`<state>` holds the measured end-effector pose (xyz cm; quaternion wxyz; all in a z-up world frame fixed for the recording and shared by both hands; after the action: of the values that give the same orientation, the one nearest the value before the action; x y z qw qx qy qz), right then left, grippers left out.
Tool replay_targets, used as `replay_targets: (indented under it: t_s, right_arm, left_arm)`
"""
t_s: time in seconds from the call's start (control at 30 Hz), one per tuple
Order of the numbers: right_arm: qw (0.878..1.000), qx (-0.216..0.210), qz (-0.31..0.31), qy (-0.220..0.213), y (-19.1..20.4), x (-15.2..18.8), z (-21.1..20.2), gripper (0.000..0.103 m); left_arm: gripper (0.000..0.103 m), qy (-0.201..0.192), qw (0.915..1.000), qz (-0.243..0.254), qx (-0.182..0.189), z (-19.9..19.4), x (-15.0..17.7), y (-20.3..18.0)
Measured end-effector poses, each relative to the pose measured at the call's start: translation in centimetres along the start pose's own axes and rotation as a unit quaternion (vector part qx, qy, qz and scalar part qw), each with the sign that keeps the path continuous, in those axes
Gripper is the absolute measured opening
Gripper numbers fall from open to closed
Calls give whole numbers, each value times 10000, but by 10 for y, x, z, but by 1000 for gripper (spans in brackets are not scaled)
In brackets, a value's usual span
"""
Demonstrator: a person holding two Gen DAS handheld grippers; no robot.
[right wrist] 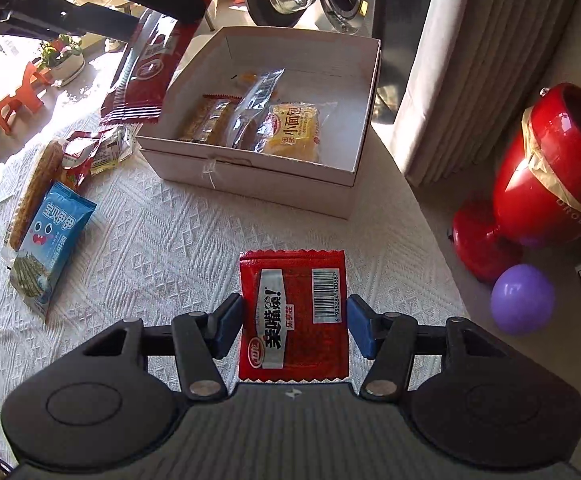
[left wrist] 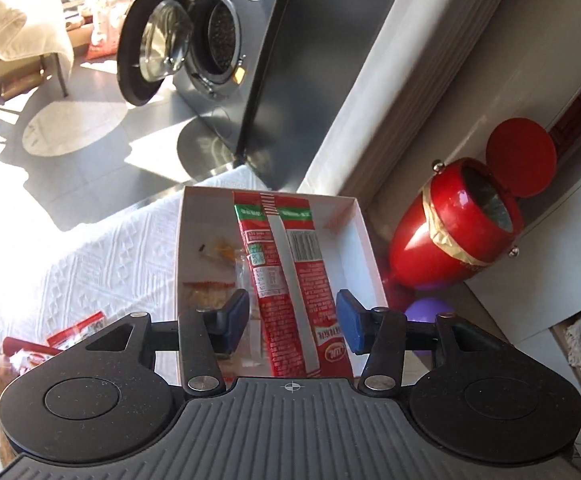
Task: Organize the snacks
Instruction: 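Lower both packets into the pink box and open both grippers, then grasp the red roast-duck pouch with the right gripper while the left moves toward a clear packet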
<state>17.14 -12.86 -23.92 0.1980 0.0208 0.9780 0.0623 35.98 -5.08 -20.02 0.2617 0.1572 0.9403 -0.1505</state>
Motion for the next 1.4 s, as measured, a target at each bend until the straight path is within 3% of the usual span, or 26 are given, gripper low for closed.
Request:
replay_targets:
  t_s: [0.1,0.27,0.53,0.63,0.7,0.83,0.97,1.13,1.4]
  right_arm:
    - [9999,91,-28,-138,2,-7,-3,57]
    - [9988,168,116,-447,1,-38,-8,57]
    - [9919,329,-128,-1222,33,-138,10,59]
    - [9939,511,-248,-941,50,-160,40,67]
    - [9950,642,-232,-735,60,-165,55,67]
    - [9957,649,-304,-586,87,-151,55,67]
    - [9955,497,-711,-391,129,-106,48,69]
    - [9964,137,-801,-227,185,-62,49,70]
    - [9979,-383,-425,291,227,-36,69,70]
  left_arm:
    - [52,125,9999,6,-52,4,17,7]
    - [52,443,9988,-195,-121,-7,74,23]
    - [52,455,9916,-1195,-182,-37,156,53]
    - [52,489,9884,-1386,-379,-46,177,69]
    - [52,382,9850,-1619,-451,-54,185,82]
    - [52,175,9760,-2080,-629,-74,200,119]
    - [52,81,9696,-2246,-972,-97,210,164]
    - [52,262,9628,-2323,-1357,-110,230,211]
    - [52,705,9673,-2102,-1229,-102,259,228]
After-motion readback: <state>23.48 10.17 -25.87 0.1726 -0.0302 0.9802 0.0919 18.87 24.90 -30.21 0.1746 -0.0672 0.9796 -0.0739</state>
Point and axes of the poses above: each gripper's, at about its wrist camera, not at the fingertips, and z roughly the way its jaws point, y to its left, x to its underside, the point moved 8 cm from there along z, roughly the way its jaws point, and after that the axes turned 8 degrees about z, right-handed, at the moved point
